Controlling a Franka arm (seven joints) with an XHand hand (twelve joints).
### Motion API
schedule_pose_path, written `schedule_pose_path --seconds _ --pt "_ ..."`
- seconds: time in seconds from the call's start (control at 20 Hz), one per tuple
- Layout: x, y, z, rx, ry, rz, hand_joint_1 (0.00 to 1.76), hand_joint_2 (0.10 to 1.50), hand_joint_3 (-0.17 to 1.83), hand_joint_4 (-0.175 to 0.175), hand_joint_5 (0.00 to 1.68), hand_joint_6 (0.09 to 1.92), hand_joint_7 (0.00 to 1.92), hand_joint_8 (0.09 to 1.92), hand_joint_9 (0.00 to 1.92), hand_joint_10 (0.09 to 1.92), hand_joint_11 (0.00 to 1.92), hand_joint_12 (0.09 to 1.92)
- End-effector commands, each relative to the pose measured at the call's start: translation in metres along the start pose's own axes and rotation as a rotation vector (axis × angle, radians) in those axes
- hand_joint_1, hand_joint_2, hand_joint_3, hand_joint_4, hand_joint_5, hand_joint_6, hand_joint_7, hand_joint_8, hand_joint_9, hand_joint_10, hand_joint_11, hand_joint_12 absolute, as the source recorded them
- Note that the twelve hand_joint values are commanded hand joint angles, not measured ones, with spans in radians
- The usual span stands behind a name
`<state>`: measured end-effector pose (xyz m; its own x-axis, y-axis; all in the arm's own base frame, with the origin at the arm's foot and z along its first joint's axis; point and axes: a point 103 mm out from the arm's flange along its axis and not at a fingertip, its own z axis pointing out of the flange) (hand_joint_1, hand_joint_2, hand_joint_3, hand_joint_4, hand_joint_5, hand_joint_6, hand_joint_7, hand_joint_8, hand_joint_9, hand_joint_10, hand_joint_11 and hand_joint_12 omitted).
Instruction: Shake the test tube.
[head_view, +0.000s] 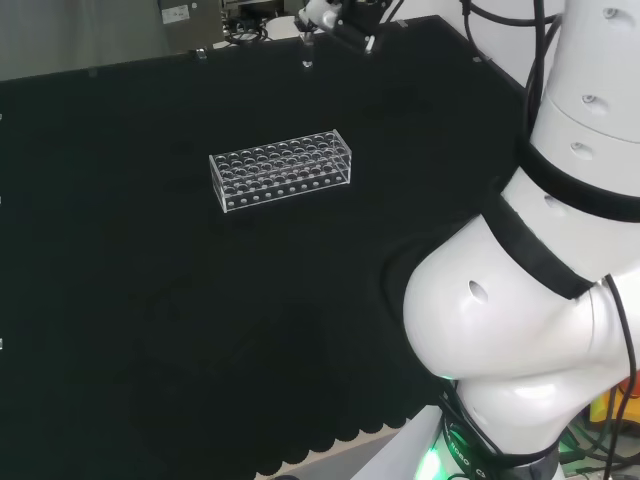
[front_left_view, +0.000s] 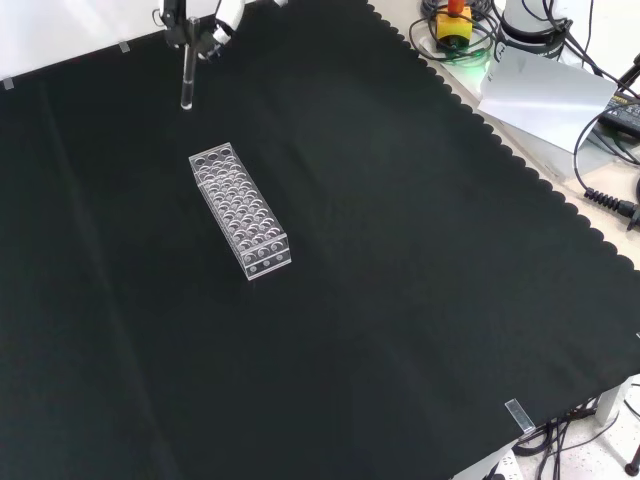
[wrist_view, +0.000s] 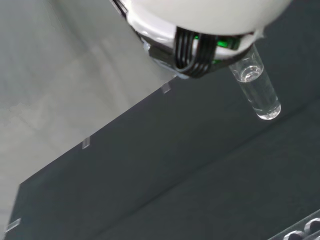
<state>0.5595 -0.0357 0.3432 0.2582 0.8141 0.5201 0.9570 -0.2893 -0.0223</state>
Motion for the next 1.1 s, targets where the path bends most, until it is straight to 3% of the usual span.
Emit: schedule_pose_path --seconds 0.05,0.45,0.8,0.95,1.1 --pt "-0.072 -0.016 -0.063 -0.065 -0.137 0.104 1.43 0.66 0.55 -0.175 1.35 0.44 1.48 0.40 1.33 0.46 1.16 0.92" --pt "-0.151 -0.034 -0.133 -0.137 -0.301 0.247 1.43 0.66 0.55 -0.175 1.35 0.44 1.48 0.40 1.33 0.46 1.16 0.93" --pt "-0.185 -0.040 -0.162 -0.162 -0.382 0.354 1.43 0.66 0.55 -0.175 1.35 0.44 1.48 0.40 1.33 0.46 1.16 0.93" --pt "-0.185 -0.040 -0.163 -0.166 -0.385 0.357 1.43 0.66 0.55 -0.175 1.35 0.44 1.48 0.40 1.33 0.46 1.16 0.93" --pt "-0.177 -0.037 -0.154 -0.157 -0.373 0.330 1.43 0.68 0.52 -0.175 1.32 0.37 1.48 0.43 1.32 0.50 1.16 0.93"
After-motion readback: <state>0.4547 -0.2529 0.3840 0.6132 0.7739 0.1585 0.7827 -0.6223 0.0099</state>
